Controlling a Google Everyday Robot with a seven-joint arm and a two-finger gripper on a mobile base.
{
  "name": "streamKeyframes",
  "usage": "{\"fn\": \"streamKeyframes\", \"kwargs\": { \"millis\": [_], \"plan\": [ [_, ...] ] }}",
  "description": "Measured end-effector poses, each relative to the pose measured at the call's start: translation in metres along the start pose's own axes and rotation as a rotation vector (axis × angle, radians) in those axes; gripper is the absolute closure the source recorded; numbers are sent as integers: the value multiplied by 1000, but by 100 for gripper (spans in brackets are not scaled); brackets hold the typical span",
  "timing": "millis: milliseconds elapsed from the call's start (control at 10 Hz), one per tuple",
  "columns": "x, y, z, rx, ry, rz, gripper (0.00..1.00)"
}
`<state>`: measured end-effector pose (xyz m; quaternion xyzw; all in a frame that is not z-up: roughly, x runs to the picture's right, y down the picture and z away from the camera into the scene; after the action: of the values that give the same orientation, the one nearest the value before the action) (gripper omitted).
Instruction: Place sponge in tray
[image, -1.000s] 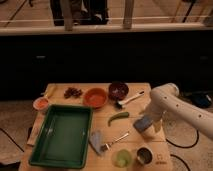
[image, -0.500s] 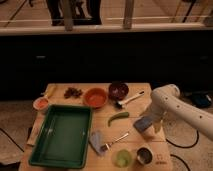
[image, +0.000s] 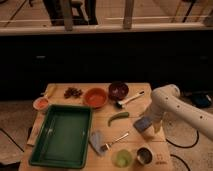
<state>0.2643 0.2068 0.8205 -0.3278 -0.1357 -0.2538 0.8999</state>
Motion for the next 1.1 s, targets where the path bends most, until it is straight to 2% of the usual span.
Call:
{"fn": "streamKeyframes", "kwargs": {
  "millis": [300,500,900,1000,1100],
  "plan": [
    [-1,0,0,2,-7,-3,31],
    [-1,1,0,2,-8,-11,38],
    [-2,1,0,5,-14,-19,40],
    [-3,2,-1,5,-15,-20,48],
    [-2,3,-1,5,-14,-22,53]
  ]
}}
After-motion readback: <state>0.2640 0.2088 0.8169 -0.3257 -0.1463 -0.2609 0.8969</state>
